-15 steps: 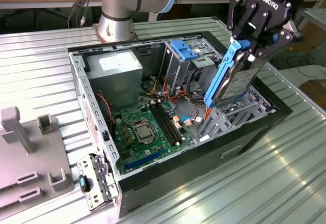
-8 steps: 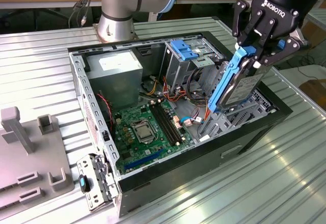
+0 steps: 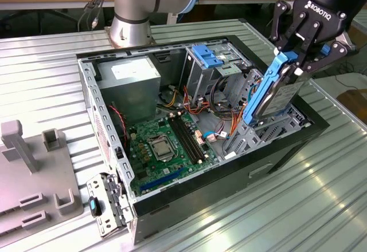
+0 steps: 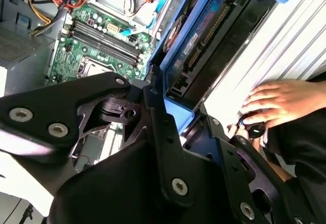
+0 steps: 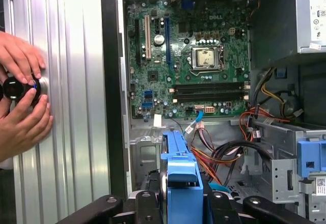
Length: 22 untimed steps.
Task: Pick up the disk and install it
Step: 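Insert the disk into the insertion slot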
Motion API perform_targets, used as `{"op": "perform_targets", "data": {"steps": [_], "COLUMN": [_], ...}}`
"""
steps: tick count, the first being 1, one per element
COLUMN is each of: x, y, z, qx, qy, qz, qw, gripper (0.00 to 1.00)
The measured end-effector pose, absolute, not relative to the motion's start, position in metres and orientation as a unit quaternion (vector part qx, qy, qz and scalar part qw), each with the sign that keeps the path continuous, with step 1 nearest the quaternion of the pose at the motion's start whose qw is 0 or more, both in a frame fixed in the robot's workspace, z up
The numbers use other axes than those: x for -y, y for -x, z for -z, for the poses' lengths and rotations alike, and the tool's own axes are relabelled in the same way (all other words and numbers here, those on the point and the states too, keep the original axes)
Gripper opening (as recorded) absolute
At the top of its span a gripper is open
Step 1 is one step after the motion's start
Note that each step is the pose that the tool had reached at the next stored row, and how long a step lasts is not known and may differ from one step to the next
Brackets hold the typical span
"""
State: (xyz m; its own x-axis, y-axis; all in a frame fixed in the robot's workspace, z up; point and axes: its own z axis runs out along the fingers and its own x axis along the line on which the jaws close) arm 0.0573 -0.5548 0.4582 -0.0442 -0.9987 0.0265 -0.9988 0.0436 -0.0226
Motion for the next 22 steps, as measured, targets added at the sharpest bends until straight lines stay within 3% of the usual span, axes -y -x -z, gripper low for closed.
{"op": "perform_targets", "data": {"steps": [22], "x": [0.5547], "y": [-0.0697], "z": [-0.4485], "qx": [0.723], "qy": [-0.691], "qz": [-0.017], "qw": [0.002], "gripper": [0.37]}}
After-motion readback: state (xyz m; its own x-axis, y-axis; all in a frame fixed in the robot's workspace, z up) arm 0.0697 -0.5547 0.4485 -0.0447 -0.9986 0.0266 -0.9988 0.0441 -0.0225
